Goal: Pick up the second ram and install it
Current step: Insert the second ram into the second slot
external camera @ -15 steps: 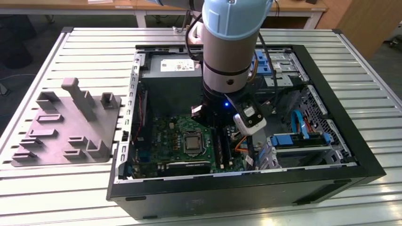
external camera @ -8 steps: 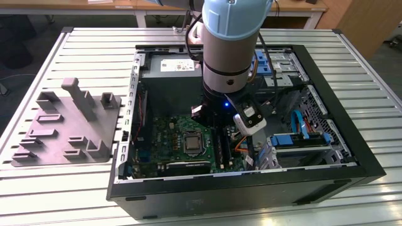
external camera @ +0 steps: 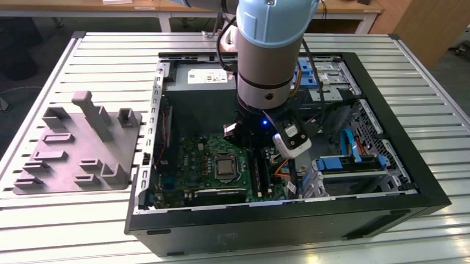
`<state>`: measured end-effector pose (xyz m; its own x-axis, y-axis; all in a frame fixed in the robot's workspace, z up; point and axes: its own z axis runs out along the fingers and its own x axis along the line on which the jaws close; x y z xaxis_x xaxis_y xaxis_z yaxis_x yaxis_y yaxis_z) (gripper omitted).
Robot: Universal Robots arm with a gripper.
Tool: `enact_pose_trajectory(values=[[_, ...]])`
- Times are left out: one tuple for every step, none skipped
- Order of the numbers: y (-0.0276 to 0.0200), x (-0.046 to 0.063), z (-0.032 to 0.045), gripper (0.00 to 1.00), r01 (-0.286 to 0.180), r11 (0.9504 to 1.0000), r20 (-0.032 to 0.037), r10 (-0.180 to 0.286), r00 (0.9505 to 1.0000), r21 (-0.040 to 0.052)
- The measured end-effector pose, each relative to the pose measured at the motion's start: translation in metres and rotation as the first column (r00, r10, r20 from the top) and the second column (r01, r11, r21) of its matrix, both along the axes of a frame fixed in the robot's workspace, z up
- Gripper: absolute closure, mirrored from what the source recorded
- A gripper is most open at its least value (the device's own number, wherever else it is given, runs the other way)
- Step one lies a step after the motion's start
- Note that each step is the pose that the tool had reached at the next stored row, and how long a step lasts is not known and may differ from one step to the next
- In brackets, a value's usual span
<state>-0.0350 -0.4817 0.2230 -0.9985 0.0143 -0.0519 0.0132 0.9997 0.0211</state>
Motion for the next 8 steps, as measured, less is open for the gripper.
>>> enact_pose_trajectory(values=[[0.0000, 0.0000, 0.0000, 0.89, 0.000, 1.0000, 0.0000, 0.000, 1.0000, -0.0001], [0.0000, 0.0000, 0.0000, 0.89, 0.000, 1.0000, 0.0000, 0.000, 1.0000, 0.0001], [0.0000, 0.0000, 0.0002, 0.89, 0.000, 1.0000, 0.0000, 0.000, 1.0000, 0.0005], [0.0000, 0.0000, 0.0006, 0.89, 0.000, 1.0000, 0.0000, 0.000, 1.0000, 0.0009], [0.0000, 0.0000, 0.0011, 0.89, 0.000, 1.0000, 0.0000, 0.000, 1.0000, 0.0016], [0.0000, 0.0000, 0.0018, 0.89, 0.000, 1.0000, 0.0000, 0.000, 1.0000, 0.0018], [0.0000, 0.0000, 0.0021, 0.89, 0.000, 1.0000, 0.0000, 0.000, 1.0000, 0.0020], [0.0000, 0.0000, 0.0024, 0.89, 0.000, 1.0000, 0.0000, 0.000, 1.0000, 0.0020]])
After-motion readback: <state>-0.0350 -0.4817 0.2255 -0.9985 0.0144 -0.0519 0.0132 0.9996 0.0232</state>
